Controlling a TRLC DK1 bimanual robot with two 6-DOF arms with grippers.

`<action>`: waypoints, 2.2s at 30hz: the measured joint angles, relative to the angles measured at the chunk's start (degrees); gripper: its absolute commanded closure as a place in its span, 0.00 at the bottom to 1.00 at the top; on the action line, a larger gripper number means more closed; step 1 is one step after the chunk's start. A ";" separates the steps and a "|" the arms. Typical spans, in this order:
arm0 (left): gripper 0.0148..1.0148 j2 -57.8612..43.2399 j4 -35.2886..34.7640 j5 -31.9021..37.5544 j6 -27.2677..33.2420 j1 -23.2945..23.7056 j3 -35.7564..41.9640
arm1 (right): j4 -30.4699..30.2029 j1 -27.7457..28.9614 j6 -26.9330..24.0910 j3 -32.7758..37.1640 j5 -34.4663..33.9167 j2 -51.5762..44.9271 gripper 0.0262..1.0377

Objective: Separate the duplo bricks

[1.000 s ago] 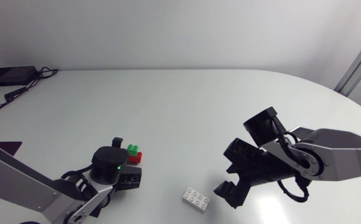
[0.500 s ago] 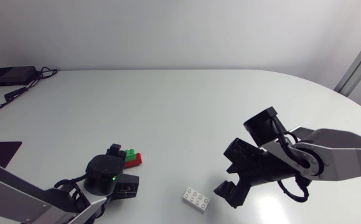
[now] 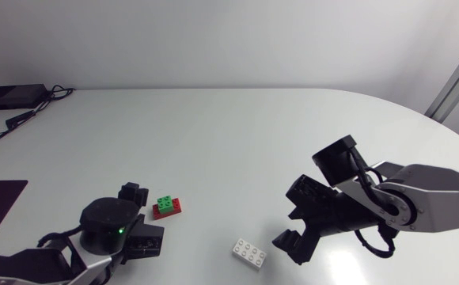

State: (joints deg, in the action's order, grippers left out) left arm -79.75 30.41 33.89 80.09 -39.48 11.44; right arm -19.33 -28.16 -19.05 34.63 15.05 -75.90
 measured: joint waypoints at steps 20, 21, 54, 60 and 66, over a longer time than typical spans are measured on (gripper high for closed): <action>0.22 -8.94 -63.71 -41.18 -24.83 19.32 40.44 | -1.38 0.50 0.00 -0.02 1.31 0.00 0.04; 0.22 -9.31 -64.11 -41.33 -25.44 19.10 40.74 | -1.49 0.74 0.00 0.02 1.31 0.00 0.04; 0.74 -18.51 -63.36 -44.50 -28.59 18.49 42.80 | -1.70 0.85 0.00 1.90 1.68 -0.50 0.04; 0.76 -18.38 -62.71 -45.20 -28.52 18.47 42.77 | -1.73 0.85 -0.48 1.90 4.87 -0.48 0.04; 0.76 -13.60 -62.84 -51.06 -28.52 18.47 42.77 | -5.84 0.96 -3.87 3.96 13.16 0.90 0.04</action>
State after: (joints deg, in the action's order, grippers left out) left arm -93.34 -32.42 -17.17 51.57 -21.02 54.22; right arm -25.17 -27.20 -22.92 38.59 28.21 -75.00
